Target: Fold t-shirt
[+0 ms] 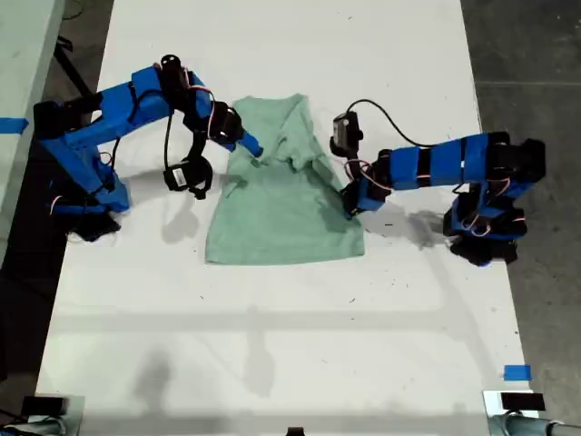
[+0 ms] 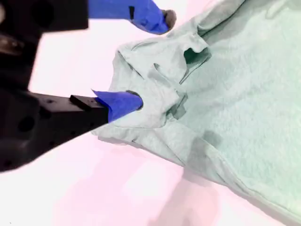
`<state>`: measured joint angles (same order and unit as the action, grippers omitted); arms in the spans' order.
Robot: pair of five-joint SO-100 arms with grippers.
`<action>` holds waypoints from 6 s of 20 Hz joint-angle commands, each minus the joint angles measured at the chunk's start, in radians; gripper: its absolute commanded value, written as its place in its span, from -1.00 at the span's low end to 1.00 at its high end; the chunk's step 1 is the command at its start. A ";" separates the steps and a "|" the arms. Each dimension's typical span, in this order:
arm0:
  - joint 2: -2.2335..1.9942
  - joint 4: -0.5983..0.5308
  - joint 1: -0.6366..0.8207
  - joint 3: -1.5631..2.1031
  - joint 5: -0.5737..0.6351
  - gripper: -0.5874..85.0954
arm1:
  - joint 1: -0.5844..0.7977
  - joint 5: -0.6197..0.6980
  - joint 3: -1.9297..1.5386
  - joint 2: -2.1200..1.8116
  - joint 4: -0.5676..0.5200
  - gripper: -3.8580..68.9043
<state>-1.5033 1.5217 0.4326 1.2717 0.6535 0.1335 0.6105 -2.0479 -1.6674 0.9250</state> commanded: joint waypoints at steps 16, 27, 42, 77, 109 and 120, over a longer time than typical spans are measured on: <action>-0.057 -0.023 0.023 0.014 0.000 -0.35 | -0.086 -0.091 0.551 0.043 0.364 -0.92; -0.104 -0.021 0.014 0.054 -0.008 -0.36 | -0.123 -0.259 0.844 0.466 0.100 -0.93; -0.437 -0.097 -0.353 0.575 -0.357 -0.36 | -0.069 -0.209 0.966 0.397 0.360 -0.22; -0.347 -0.276 -0.348 0.802 -0.554 -0.99 | -0.055 -0.218 0.828 0.296 0.402 -0.40; -0.104 0.417 -0.701 -0.124 -0.652 -0.32 | -0.345 -0.443 0.758 -0.014 0.555 -0.53; -0.204 0.138 -0.749 0.187 -0.727 -0.30 | -0.425 -0.518 0.764 0.029 0.443 -0.01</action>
<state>-1.6582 1.7487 -0.3329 1.4189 -0.0721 -0.3068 0.0920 -1.2962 -1.6322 1.4159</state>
